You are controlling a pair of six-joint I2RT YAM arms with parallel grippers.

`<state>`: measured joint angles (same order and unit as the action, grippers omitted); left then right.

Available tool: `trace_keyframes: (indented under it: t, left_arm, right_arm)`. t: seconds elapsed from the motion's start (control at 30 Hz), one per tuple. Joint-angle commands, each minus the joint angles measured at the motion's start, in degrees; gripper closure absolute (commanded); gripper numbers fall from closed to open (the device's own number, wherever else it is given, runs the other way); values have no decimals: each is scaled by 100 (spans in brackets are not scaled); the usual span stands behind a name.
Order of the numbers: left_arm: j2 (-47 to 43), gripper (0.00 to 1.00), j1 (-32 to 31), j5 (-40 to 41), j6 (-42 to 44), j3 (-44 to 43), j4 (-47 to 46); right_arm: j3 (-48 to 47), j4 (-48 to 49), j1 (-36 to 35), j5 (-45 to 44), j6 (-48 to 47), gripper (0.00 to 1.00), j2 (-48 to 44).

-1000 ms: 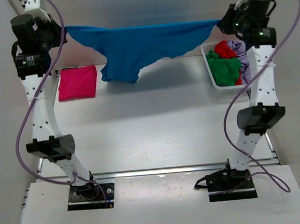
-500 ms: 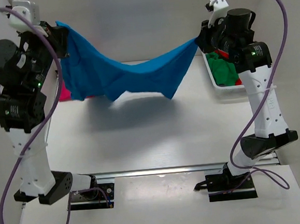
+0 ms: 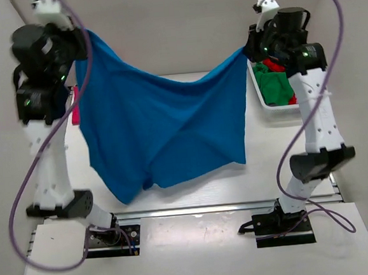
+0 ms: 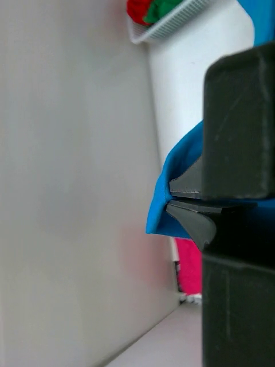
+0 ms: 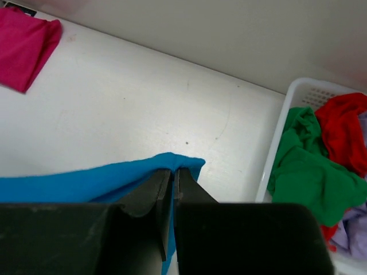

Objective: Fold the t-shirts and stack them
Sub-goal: Flatten out the tshirt

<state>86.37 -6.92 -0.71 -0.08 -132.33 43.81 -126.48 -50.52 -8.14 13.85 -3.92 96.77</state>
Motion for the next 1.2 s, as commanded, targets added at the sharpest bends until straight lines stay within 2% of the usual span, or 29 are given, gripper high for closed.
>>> trace_keyframes:
  t: [0.0,0.13,0.23,0.33,0.47,0.67,0.73,0.77,0.83,0.93,0.97,1.0,1.03,1.07,1.13,1.17]
  left_arm:
    - [1063,100,226,-351,-72,-467,172]
    - [1917,100,375,-438,-194,-960,-30]
    - [2156,100,953,-1025,-562,-1005,-512]
    - [1946,100,1210,-1291,-774,-1023,-996]
    - [1402,100,1491,-1555,-959,-953,-1261]
    - [1295,100,1053,-1424,-687,-724,-893]
    - [1312,100,772,-1135,-494,-610,-559]
    - [1330,100,762,-994,-398,-592,-262]
    - [1339,100,341,-800,-283,-470,240]
    - [935,100,86,-720,-396,539,830]
    - [595,100,33,-737,-545,1221,996]
    - [148,100,-72,-746,-668,2158,885]
    - [-135,100,-151,-877,-939,2716,588]
    - [-1164,100,-230,-983,-1246,4592,132]
    - [-1805,100,-275,-1282,-1703,5704,-458]
    - [-2330,100,-284,-1413,-1802,6536,-522]
  right_arm:
    - [-702,314,85,83,-170,100,841]
    - [-1325,796,216,39,-275,100,1553]
    - [-1608,1481,540,486,-31,100,1836]
    - [-1801,2000,743,672,138,100,1715]
    - [-1277,2695,805,515,77,100,1012]
    - [-458,2496,1087,575,67,100,668]
    - [-160,2259,999,479,-90,100,702]
    - [172,2162,920,374,-178,100,703]
    - [848,2178,850,426,-214,100,572]
    - [2279,2467,622,312,-57,100,142]
    - [2868,2599,543,320,92,100,-138]
    - [3361,2565,463,320,198,100,-332]
    - [3601,2539,402,286,286,99,-421]
    - [4065,2408,279,120,383,100,-701]
    - [4796,2276,42,-171,787,100,-949]
    - [5243,2214,-98,-241,1031,100,-1193]
